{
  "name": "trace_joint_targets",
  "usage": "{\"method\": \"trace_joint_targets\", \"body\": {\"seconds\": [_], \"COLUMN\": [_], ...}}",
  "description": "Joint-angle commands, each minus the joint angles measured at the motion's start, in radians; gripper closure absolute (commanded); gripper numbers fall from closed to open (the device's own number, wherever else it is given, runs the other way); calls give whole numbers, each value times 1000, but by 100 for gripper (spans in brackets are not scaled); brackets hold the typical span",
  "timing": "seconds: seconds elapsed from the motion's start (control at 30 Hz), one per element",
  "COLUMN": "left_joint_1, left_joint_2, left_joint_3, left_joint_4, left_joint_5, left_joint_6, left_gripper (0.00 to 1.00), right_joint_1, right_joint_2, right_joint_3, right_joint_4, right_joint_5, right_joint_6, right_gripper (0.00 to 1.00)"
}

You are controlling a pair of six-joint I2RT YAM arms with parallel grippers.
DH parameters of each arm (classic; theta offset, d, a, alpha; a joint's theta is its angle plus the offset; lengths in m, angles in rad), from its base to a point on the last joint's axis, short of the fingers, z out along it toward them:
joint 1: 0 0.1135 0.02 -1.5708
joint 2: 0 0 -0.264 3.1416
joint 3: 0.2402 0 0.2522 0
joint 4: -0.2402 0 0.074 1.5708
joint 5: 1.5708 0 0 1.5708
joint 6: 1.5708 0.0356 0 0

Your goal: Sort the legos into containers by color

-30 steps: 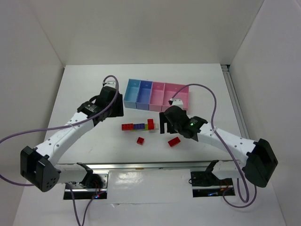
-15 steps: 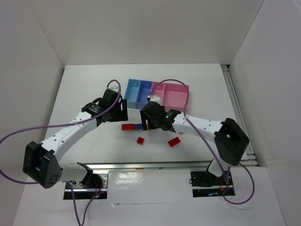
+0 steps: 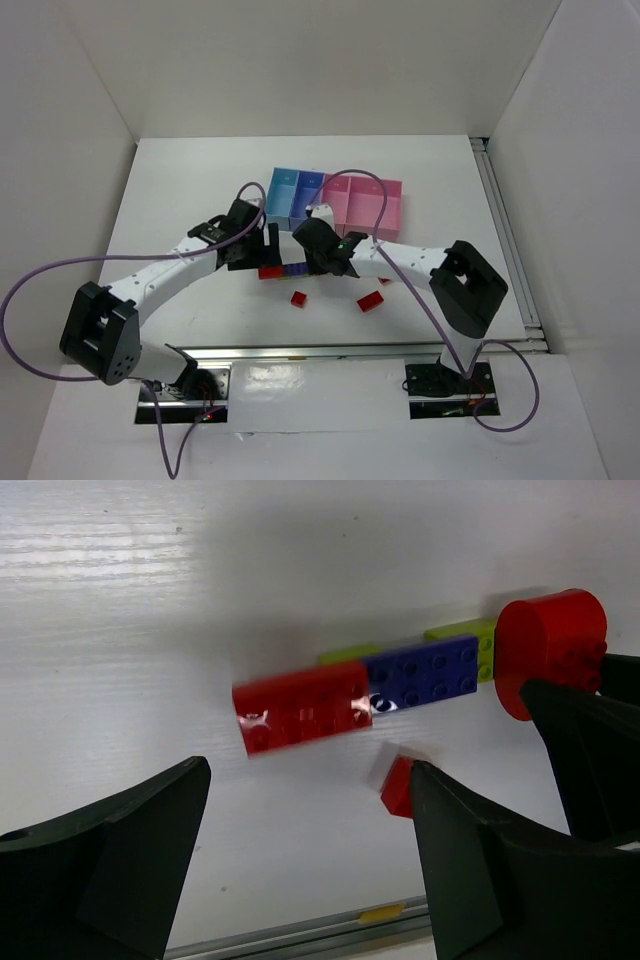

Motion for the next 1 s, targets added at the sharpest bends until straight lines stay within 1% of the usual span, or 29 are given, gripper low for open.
{"method": "trace_joint_targets", "body": {"seconds": [0.0, 0.03, 0.07, 0.1, 0.13, 0.17, 0.23, 0.37, 0.4, 0.5, 0.53, 0.6, 0.63, 0.73, 0.77, 0.87, 0.97], "left_joint_1": [15, 15, 15, 15, 15, 15, 15, 15, 15, 15, 15, 15, 15, 15, 15, 15, 15], "left_joint_2": [28, 28, 28, 28, 37, 37, 37, 65, 75, 75, 75, 75, 75, 84, 85, 97, 109], "left_joint_3": [-18, -27, -27, -42, -54, -55, -64, -64, -55, -55, -55, -65, -65, -65, -65, -65, -65], "left_joint_4": [45, 45, 59, 74, 83, 83, 103, 103, 103, 94, 83, 83, 83, 74, 74, 85, 85], "left_joint_5": [64, 78, 87, 87, 101, 112, 112, 112, 112, 77, 76, 64, 54, 33, 33, 53, 34], "left_joint_6": [-31, -32, -32, -32, -32, -32, -32, -32, -32, -32, -32, -32, -32, -41, -41, -41, -64], "left_gripper": [8, 7, 7, 7, 6, 6, 6, 6, 6, 6, 6, 6, 7, 7, 7, 8, 10], "right_joint_1": [20, 20, 20, 20, 20, 20, 20, 20, 20, 29, 29, 29, 29, 29, 29, 29, 29], "right_joint_2": [14, 14, 14, 14, 14, 14, 29, 66, 66, 75, 62, 48, 36, 8, 8, -14, -14], "right_joint_3": [47, 47, 47, 47, 47, 58, 70, 79, 79, 79, 79, 70, 70, 61, 61, 41, 41], "right_joint_4": [25, 25, 25, 25, 25, 16, 6, -3, -3, -3, -3, -3, -3, -3, -3, -3, -15], "right_joint_5": [53, 53, 53, 53, 44, 44, 44, 53, 53, 63, 64, 64, 74, 74, 86, 87, 96], "right_joint_6": [-3, -3, -3, -3, -3, -3, -3, -3, -3, -3, -3, -3, 8, 17, 28, 28, 39], "right_gripper": [59, 63, 70, 73, 71, 64, 38, 37, 43, 56, 65, 77, 86, 98, 100, 100, 100]}}
